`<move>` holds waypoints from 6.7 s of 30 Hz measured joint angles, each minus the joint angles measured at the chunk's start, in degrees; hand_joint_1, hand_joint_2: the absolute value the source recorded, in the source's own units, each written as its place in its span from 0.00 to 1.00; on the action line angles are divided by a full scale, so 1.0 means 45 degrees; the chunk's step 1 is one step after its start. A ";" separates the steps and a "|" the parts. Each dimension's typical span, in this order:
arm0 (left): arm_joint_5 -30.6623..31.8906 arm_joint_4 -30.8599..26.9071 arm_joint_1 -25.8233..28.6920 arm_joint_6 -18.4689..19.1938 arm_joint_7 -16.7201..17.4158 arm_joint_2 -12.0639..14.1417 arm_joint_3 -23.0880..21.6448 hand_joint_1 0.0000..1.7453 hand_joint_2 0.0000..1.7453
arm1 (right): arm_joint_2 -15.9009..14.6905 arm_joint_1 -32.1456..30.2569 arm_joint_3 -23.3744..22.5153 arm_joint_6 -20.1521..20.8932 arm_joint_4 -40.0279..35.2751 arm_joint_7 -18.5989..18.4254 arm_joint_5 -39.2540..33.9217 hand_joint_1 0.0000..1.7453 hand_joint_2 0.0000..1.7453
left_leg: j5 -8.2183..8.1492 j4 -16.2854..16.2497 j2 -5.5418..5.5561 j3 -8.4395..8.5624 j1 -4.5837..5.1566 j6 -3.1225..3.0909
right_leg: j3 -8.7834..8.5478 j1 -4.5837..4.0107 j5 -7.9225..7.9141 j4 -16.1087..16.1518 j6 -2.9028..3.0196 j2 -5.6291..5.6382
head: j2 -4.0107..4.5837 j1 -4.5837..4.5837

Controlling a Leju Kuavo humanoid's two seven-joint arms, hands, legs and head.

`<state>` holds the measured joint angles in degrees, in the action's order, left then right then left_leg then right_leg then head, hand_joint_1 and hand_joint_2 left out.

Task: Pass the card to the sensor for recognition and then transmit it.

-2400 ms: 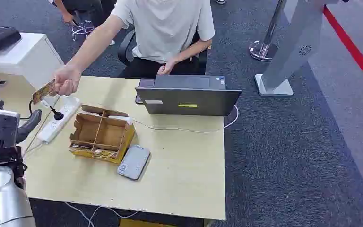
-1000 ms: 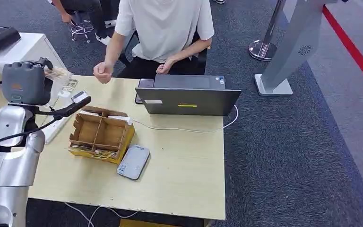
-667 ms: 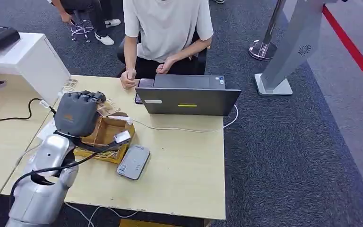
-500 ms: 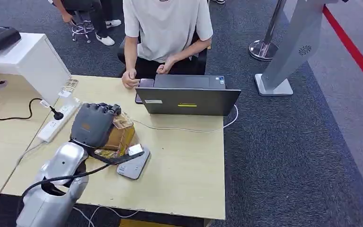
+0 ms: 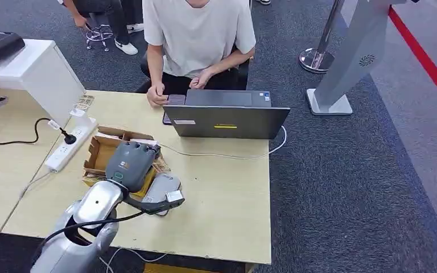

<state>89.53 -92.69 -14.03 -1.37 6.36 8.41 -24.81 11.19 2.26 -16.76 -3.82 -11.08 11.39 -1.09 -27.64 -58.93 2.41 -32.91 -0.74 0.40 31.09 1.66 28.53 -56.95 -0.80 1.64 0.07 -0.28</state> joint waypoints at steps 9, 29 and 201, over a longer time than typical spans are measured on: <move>0.0024 0.0932 0.0220 0.0719 0.0510 0.0073 -0.0199 1.00 1.00 | 0.0015 0.0000 -0.0087 -0.0374 0.0000 -0.0233 0.0034 0.00 0.00 | 0.0000 0.0000 0.0000 -0.0001 -0.0001 0.0000 | 0.0001 -0.0001 0.0000 -0.0001 0.0000 0.0001 | 0.0000 -0.0005; -0.0335 0.1616 0.0627 0.1549 0.0971 0.0194 -0.0354 1.00 1.00 | 0.0015 -0.0003 -0.0092 -0.0622 0.0005 -0.0573 0.0685 0.00 0.00 | 0.0000 0.0000 0.0000 -0.0003 -0.0001 0.0000 | 0.0002 -0.0001 0.0000 -0.0001 0.0000 0.0000 | 0.0000 0.0000; -0.0923 -0.0355 0.3089 -0.1156 0.1685 0.1088 0.2088 0.00 1.00 | 0.0019 -0.0361 -0.1384 -0.0500 0.0015 -0.0845 0.2477 0.00 1.00 | 0.0055 0.0008 0.0000 -0.0048 -0.0012 0.0016 | 0.0050 -0.0007 -0.0046 -0.0010 0.0003 -0.0003 | 0.0000 -0.0019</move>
<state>85.37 -94.29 -0.13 -6.58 13.94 13.31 -15.41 11.28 0.63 -22.99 -6.08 -11.02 7.58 10.05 -27.39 -58.89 2.40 -33.13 -0.79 0.47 31.32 1.62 28.33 -57.00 -0.78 1.63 0.07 -0.37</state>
